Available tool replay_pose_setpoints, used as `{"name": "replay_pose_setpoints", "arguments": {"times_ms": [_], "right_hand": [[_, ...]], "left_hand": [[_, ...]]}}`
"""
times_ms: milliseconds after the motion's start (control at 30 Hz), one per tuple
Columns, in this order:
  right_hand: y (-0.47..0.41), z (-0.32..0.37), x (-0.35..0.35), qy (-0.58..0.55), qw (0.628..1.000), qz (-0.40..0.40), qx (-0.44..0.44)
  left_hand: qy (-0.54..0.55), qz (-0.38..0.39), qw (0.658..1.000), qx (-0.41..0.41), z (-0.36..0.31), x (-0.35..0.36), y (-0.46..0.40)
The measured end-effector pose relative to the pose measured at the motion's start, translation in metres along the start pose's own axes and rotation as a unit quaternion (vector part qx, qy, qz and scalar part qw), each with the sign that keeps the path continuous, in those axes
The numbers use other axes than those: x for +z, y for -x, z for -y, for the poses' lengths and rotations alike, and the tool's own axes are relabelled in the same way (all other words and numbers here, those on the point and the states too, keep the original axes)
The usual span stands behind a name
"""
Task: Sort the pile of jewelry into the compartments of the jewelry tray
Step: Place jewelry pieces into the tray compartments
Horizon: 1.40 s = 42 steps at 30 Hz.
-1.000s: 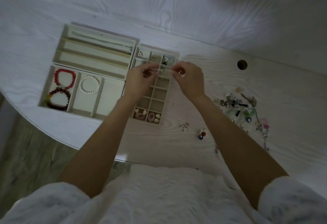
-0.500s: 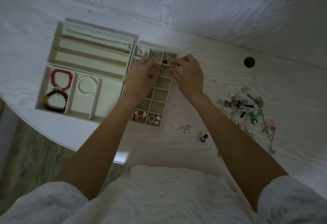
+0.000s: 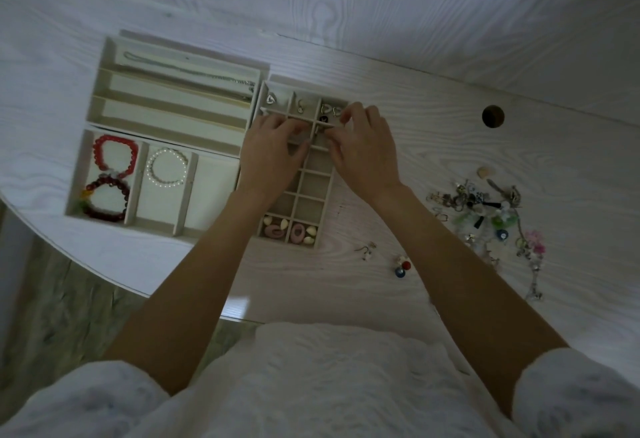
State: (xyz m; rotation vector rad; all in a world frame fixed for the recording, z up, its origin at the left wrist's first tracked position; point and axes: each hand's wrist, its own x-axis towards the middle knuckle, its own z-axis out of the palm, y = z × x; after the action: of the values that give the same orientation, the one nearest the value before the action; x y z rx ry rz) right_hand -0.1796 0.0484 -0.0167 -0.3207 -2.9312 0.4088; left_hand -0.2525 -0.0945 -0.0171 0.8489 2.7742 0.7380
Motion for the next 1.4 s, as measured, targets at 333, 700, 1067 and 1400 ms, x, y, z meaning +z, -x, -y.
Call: {"name": "replay_pose_setpoints", "arguments": {"times_ms": [333,700,1067,1400], "right_hand": [[0.002,-0.003,-0.006,0.014,1.0,-0.007,0.001],[-0.001,-0.005,-0.007,0.015,1.0,0.019,-0.003],[0.08,-0.028,-0.048,-0.1,0.988,-0.047,0.111],[0.172,-0.031,-0.048,-0.072,0.986,0.131,0.07]], "left_hand": [[-0.018,-0.029,0.994,0.106,0.005,0.004,0.007],[-0.122,0.028,0.975,0.181,0.009,0.002,-0.008],[-0.002,0.015,0.995,0.095,-0.018,-0.009,0.024],[-0.035,0.054,0.997,0.037,-0.041,0.013,0.087]]}}
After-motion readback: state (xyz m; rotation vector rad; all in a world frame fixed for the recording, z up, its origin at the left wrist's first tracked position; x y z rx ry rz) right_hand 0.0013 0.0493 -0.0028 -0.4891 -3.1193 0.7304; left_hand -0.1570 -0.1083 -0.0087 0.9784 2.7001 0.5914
